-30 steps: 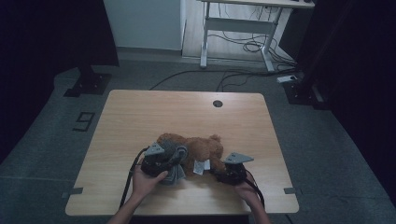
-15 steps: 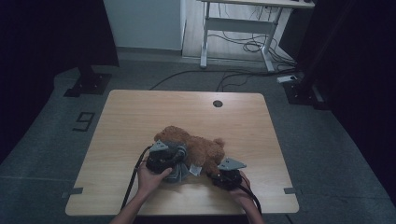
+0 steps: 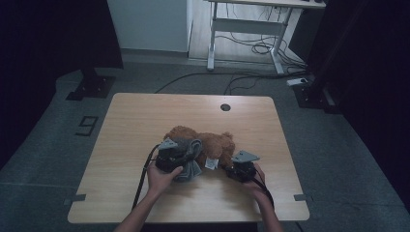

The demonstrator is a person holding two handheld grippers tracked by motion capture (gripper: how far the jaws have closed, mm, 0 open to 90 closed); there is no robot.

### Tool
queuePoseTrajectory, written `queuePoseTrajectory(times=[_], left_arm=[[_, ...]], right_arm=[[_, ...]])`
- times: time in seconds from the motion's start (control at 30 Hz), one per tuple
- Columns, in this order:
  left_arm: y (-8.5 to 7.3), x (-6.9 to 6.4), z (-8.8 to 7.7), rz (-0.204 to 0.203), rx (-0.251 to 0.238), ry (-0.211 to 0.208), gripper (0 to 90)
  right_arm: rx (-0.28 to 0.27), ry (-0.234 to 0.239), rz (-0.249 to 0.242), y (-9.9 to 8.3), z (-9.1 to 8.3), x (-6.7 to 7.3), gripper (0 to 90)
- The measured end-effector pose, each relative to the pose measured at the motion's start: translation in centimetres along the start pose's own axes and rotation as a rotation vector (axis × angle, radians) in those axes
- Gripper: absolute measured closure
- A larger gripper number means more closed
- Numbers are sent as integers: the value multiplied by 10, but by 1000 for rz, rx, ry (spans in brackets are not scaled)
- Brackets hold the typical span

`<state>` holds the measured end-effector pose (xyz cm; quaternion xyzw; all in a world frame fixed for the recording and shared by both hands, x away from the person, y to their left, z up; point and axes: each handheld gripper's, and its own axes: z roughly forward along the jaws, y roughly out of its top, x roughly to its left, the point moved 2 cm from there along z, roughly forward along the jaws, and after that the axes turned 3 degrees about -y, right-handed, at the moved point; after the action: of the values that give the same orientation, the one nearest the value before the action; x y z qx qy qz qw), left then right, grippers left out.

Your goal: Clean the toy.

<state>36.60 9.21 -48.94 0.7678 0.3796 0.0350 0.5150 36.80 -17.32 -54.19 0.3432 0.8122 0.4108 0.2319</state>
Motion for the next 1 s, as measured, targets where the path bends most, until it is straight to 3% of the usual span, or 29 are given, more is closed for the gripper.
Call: queuePoseTrajectory(times=[0.03, 0.17, 0.27, 0.3, 0.33, 0.37, 0.43, 0.47, 0.5, 0.57, 0.6, 0.67, 0.7, 0.77, 0.9, 1.0], left_arm=[[0, 0, 0, 0, 0, 0, 792], [16, -33, -2, 96, -29, -47, 792], [26, -58, 8, 163, -27, -75, 791], [31, -68, 19, 193, -13, -73, 789], [31, -68, 19, 193, -13, -73, 788], [35, -72, 31, 199, -1, -67, 788], [37, -73, 49, 197, 34, -51, 788], [36, -71, 62, 221, 69, -15, 788], [33, -66, 82, 216, 105, 16, 792], [32, -65, 87, 209, 103, 18, 794], [32, -66, 89, 227, 99, 35, 796], [30, -71, 90, 287, 106, 70, 798], [29, -71, 86, 340, 117, 116, 801], [31, -68, 82, 337, 111, 133, 801], [39, -46, 61, 265, 80, 151, 801], [41, -38, 49, 257, 66, 163, 801]], right_arm=[[-9, 2, 1, -1, 0, 0, 627], [-35, 8, 23, -4, -1, 0, 625], [-42, 15, 32, -4, -2, 0, 624], [-48, 19, 38, -5, -3, 0, 624], [-48, 19, 38, -5, -3, 0, 624], [-51, 20, 38, -5, -3, 0, 623], [-55, 29, 48, -6, -3, 0, 623], [-55, 32, 55, -6, -3, 0, 624], [-54, 40, 66, -6, -4, 0, 626], [-51, 41, 72, -6, -4, 0, 627], [-49, 45, 79, -7, -4, -1, 630], [-56, 63, 96, -8, -5, -4, 632], [-56, 75, 92, -9, -6, -5, 636], [-57, 78, 90, -9, -7, -5, 636], [-62, 84, 63, -11, -9, -3, 638], [-62, 87, 58, -12, -10, -3, 638]])
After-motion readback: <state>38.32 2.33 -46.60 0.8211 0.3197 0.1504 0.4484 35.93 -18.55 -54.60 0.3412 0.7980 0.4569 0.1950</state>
